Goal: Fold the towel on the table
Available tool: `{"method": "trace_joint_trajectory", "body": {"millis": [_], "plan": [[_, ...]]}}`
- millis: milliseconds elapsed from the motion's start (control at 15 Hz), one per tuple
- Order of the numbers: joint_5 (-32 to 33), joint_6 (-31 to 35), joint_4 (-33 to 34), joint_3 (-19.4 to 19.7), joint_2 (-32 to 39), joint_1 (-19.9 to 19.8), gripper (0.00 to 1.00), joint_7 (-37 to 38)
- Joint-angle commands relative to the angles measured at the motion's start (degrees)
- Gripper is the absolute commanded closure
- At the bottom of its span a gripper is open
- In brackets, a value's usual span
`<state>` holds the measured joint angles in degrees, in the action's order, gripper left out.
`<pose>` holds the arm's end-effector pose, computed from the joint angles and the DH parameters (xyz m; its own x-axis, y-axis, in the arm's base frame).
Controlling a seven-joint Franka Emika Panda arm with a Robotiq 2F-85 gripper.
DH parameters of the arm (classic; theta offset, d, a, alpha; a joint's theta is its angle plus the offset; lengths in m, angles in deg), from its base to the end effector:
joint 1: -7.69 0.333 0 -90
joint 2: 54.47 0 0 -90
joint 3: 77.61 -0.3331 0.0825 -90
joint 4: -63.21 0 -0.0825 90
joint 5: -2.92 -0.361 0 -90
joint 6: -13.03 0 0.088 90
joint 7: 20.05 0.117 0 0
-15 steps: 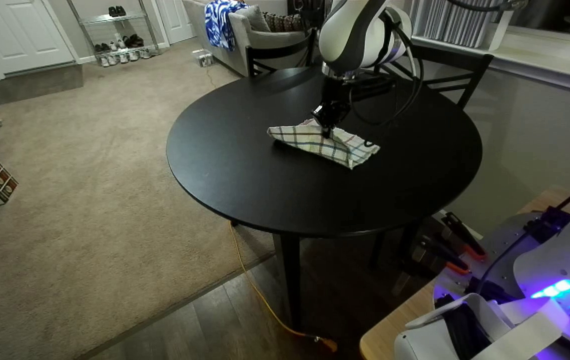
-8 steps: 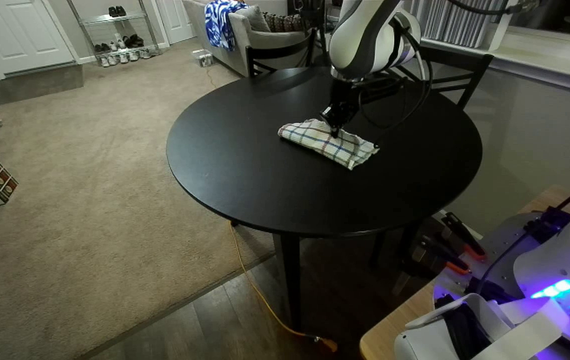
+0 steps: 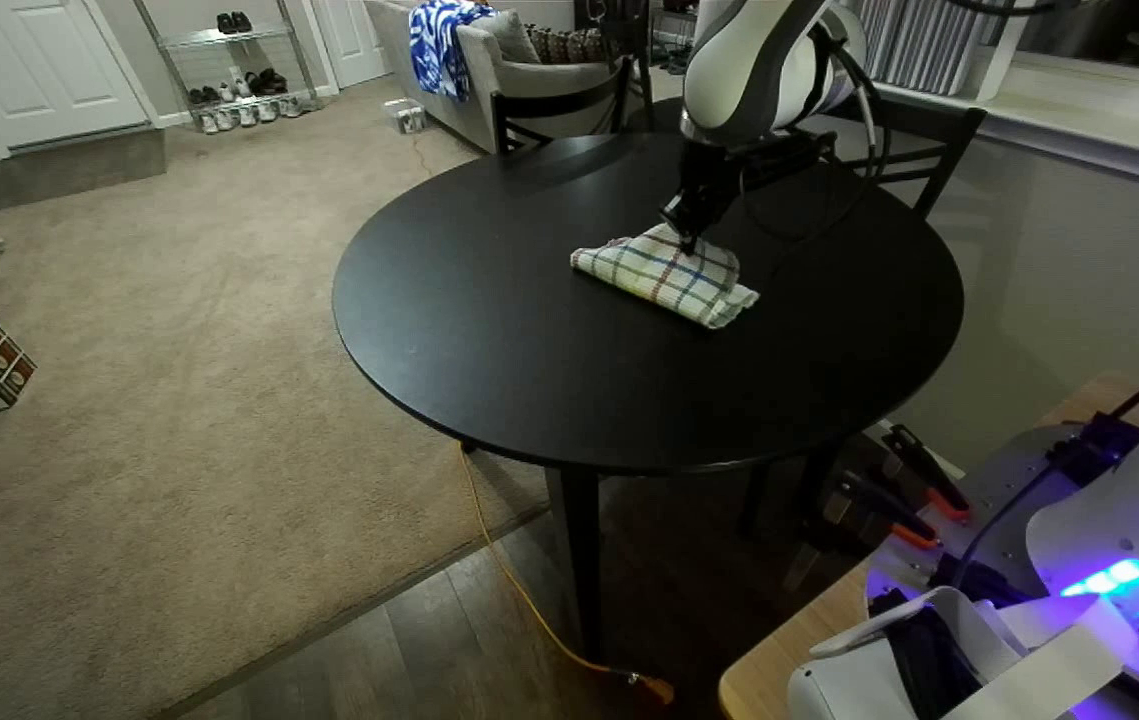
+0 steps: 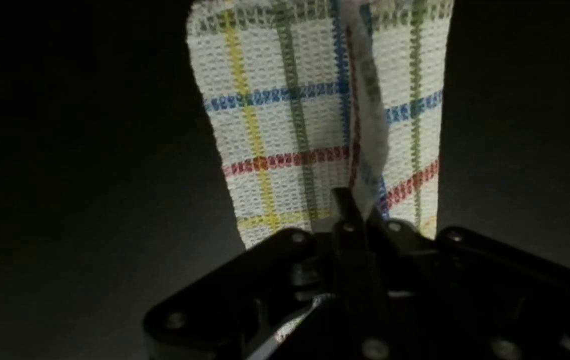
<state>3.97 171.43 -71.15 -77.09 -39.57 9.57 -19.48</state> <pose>0.5261 0.0132 0.2640 0.9868 0.0312 0.1588 0.0300 -0.9995 0.0101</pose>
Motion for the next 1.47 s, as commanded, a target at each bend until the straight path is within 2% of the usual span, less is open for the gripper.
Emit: {"method": "trace_joint_trajectory", "body": {"millis": [0, 400, 467, 533, 667, 1267, 1400], "plan": [[3.09, 0.94, -2.49, 1.74, -3.44, 0.56, 0.99, 2.30], [4.59, 1.40, -3.38, 2.38, -3.81, 0.69, 0.99, 2.99], [4.71, 1.29, -3.57, 2.48, -3.79, 0.77, 0.72, 3.35], [4.69, 1.49, -3.97, 2.45, -3.77, 0.76, 0.71, 3.53], [5.20, 1.62, -4.80, 2.50, -3.87, 0.91, 0.60, 4.22], [7.74, 1.19, -6.30, 2.51, -4.06, 2.37, 0.03, 6.80], [4.28, 0.82, -6.17, 0.23, -3.26, 1.45, 0.00, 3.66]]}}
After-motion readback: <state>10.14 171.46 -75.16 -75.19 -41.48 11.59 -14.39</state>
